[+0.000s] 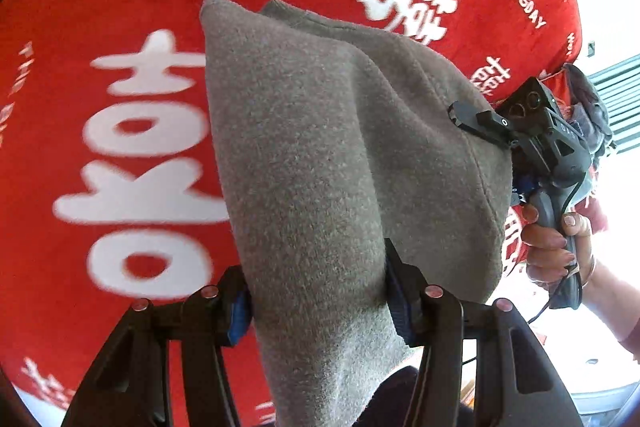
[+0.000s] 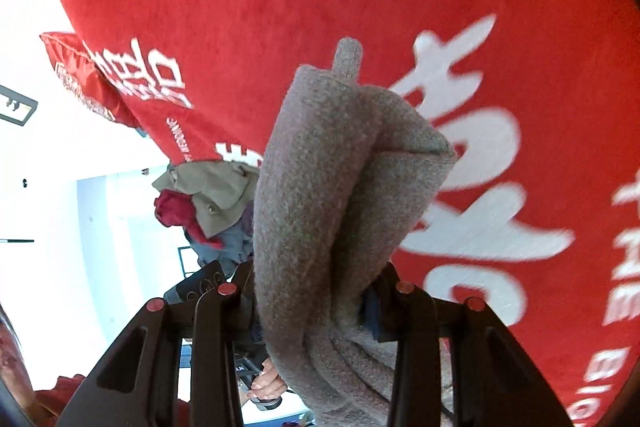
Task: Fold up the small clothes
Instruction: 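Grasp the folded sweater edge with both grippers and lift it, then lower the sweater edge onto the bundle and open both grippers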
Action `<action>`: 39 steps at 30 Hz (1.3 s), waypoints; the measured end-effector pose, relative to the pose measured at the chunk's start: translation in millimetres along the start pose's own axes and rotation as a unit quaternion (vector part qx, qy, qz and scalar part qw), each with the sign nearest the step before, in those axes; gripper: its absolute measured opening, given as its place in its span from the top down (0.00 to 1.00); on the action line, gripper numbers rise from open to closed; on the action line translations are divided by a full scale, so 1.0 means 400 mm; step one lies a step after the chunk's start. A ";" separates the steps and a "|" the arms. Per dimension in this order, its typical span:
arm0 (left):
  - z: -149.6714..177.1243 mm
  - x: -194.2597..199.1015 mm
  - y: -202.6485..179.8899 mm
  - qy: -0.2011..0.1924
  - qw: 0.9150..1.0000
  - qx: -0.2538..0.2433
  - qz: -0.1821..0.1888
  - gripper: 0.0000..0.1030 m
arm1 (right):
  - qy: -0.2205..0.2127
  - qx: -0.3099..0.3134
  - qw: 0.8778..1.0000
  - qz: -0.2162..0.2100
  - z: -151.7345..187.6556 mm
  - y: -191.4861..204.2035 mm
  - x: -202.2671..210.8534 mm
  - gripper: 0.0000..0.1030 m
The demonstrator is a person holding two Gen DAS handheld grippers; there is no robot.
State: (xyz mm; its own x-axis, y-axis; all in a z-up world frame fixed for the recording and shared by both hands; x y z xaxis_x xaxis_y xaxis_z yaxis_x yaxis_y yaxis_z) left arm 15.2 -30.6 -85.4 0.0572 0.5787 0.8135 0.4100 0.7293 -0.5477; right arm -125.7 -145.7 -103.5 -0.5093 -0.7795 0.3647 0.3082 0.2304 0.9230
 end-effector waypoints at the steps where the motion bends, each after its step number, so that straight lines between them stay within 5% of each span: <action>1: 0.015 0.004 0.026 0.002 1.000 0.003 -0.009 0.46 | 0.003 0.000 1.000 0.000 0.011 0.002 -0.018 0.60; 5: 0.065 -0.042 0.117 0.017 0.997 0.009 -0.072 0.44 | 0.027 -0.002 0.999 0.036 0.038 -0.028 -0.164 0.60; 8: 0.111 -0.091 0.192 0.048 0.990 0.025 -0.132 0.34 | 0.056 0.005 0.991 0.123 0.045 -0.084 -0.254 0.57; 10: 0.131 -0.083 0.208 0.042 0.990 0.043 -0.124 0.33 | 0.050 0.008 0.979 0.198 0.034 -0.113 -0.266 0.51; 14: 0.150 -0.025 0.209 0.028 0.985 0.053 -0.162 0.25 | 0.036 0.018 0.965 0.258 0.045 -0.091 -0.217 0.40; 19: 0.161 0.066 0.209 -0.010 0.980 0.083 -0.182 0.18 | 0.012 0.027 0.971 0.236 0.135 -0.025 -0.131 0.40; 21: 0.161 0.096 0.215 -0.027 0.977 0.092 -0.188 0.00 | 0.022 0.015 0.978 0.208 0.183 -0.026 -0.139 0.40; 25: 0.151 0.119 0.207 -0.038 0.972 0.082 -0.215 0.00 | 0.051 0.003 0.978 0.202 0.238 -0.064 -0.204 0.48; 27: 0.144 0.120 0.188 -0.038 0.973 0.071 -0.217 0.00 | 0.055 0.013 0.971 0.233 0.240 -0.077 -0.231 0.87; 30: 0.137 0.145 0.157 -0.048 0.974 0.061 -0.211 0.00 | 0.038 0.069 0.964 0.254 0.241 -0.030 -0.205 0.88; 35: 0.143 0.140 0.142 -0.051 0.980 0.071 -0.180 0.00 | 0.055 0.125 0.922 0.362 0.252 -0.096 -0.168 0.88; 38: 0.156 0.123 0.148 -0.032 0.975 0.065 -0.208 0.00 | 0.049 0.085 0.929 0.356 0.246 -0.148 -0.159 0.86; 39: 0.160 0.123 0.145 -0.032 0.975 0.060 -0.210 0.00 | 0.045 0.080 0.930 0.355 0.244 -0.143 -0.158 0.78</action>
State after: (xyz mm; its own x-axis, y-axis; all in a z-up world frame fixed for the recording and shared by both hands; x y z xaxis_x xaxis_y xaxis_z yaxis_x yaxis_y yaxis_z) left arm -16.5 63.7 -89.6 -0.1513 0.2393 0.9591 0.2746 0.9422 -0.1917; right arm -189.7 -53.0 -167.4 -0.1506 -0.4423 0.8841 0.4144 0.7837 0.4627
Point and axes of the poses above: each gripper's, at about its wrist camera, not at the fingertips, and x roughly against the way its jaws point, y to its left, z to its underside, the point moved 6 cm from there along -x, roughly the way its jaws point, and after that the axes turned 4 degrees about z, right-handed, at the moved point
